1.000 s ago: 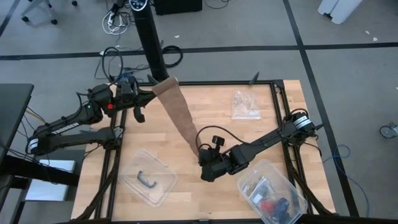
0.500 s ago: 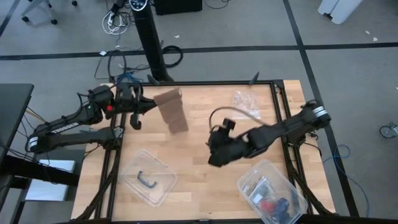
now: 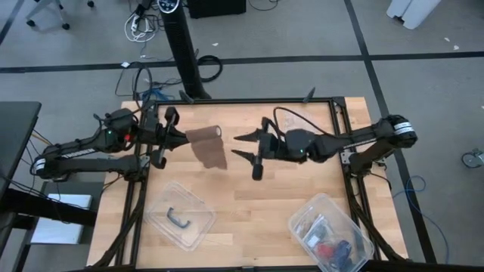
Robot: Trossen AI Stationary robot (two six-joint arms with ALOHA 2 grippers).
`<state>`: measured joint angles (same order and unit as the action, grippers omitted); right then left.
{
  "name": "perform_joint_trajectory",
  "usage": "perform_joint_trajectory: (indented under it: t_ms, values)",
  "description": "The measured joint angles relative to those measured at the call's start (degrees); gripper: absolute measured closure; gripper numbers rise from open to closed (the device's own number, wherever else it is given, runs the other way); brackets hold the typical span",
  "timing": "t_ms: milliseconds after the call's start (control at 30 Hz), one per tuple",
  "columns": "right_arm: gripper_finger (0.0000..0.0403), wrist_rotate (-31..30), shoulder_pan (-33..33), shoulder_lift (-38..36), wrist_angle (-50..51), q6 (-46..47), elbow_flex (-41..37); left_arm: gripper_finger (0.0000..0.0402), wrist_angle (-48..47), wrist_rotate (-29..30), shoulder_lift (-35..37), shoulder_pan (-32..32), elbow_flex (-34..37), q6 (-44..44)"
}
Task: Roll bandage
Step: Roll the brown bandage
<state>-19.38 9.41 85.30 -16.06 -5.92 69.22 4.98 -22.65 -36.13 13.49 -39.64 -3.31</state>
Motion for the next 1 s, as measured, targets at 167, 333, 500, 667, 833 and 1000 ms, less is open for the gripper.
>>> perform_joint_trajectory:
  t_ms: [167, 333, 500, 667, 833, 1000]
  values:
    - [0.0211, 7.87, -3.18, 2.56, -4.72, 1.76, -0.03, 0.0401, 0.56, 0.03, -0.81, -1.44, 0.07, 0.09]
    - [0.0193, 14.66, -5.99, 3.64, -6.94, 6.05, -0.01, 0.0401, 1.21, 0.06, -1.56, -2.32, 0.07, 0.14]
    - [0.0179, 19.23, -7.15, 3.61, -9.11, 8.04, 0.02, 0.0401, 1.65, 0.07, -2.23, -2.42, 0.02, 0.32]
    - [0.0180, 21.00, -7.81, 3.65, -9.78, 10.33, -0.01, 0.0401, 2.25, 0.28, -3.48, -2.42, 0.04, 1.20]
    - [0.0188, 21.16, -7.87, 3.65, -9.29, 10.90, -0.01, 0.0401, 4.88, 0.36, -5.18, -2.41, 0.02, 1.22]
    - [0.0189, 20.75, -7.87, 3.72, -8.02, 11.02, -0.01, 0.0401, 6.37, 0.35, -5.61, -2.40, 0.02, 1.22]
